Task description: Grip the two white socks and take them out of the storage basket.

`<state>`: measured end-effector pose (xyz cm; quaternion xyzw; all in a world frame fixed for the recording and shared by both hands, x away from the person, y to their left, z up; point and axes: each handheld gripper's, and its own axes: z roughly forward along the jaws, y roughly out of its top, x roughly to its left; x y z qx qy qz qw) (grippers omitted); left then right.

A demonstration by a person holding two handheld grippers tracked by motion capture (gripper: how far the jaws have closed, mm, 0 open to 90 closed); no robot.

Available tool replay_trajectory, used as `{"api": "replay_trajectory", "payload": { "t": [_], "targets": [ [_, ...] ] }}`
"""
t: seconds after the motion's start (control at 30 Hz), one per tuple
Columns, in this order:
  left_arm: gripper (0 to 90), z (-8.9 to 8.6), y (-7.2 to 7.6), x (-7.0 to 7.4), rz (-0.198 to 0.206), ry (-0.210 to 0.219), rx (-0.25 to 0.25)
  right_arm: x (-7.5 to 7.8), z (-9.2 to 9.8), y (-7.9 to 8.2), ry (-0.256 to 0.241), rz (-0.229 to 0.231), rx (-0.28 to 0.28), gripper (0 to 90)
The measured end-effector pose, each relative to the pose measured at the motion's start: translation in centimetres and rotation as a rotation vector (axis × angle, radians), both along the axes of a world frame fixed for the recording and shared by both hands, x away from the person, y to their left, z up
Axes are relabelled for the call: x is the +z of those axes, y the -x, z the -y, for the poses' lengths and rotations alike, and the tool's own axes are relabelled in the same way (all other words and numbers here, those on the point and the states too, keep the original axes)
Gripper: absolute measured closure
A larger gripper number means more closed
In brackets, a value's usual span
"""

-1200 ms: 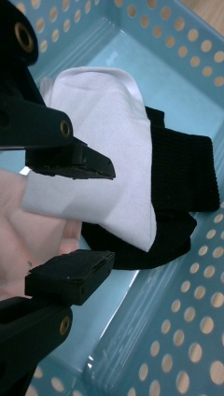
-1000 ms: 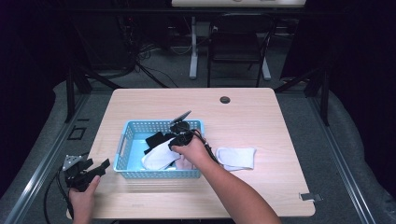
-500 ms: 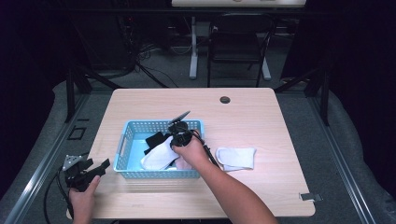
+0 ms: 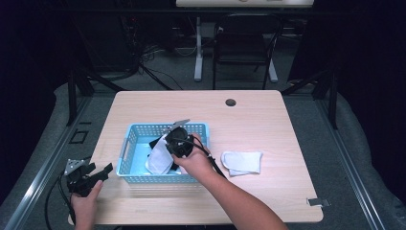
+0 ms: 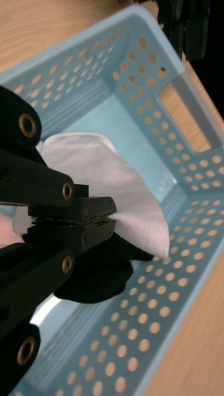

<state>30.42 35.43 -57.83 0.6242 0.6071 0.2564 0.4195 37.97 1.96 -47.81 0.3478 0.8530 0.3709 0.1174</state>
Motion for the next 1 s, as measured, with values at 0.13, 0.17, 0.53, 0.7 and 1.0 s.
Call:
{"api": "replay_trajectory", "payload": {
  "t": [0.13,0.17,0.53,0.7,1.0],
  "targets": [
    [25.1,0.0,0.0,0.0,0.001,0.0,0.0,0.7,0.0,1.2,-0.018,0.064,0.028,88.8],
    [25.1,0.0,0.0,0.0,0.001,0.0,0.0,1.0,0.0,1.4,-0.021,0.08,0.033,88.8],
    [25.1,0.0,0.0,0.0,-0.004,-0.001,0.001,3.2,1.4,3.4,-0.131,0.171,0.051,88.8],
    [25.1,0.1,0.0,0.0,0.0,-0.004,0.0,4.0,2.2,4.2,-0.168,0.21,0.039,88.8],
    [25.1,0.0,0.0,0.0,-0.001,-0.001,0.001,4.8,3.4,5.3,-0.23,0.239,0.021,88.8]
  ]
}}
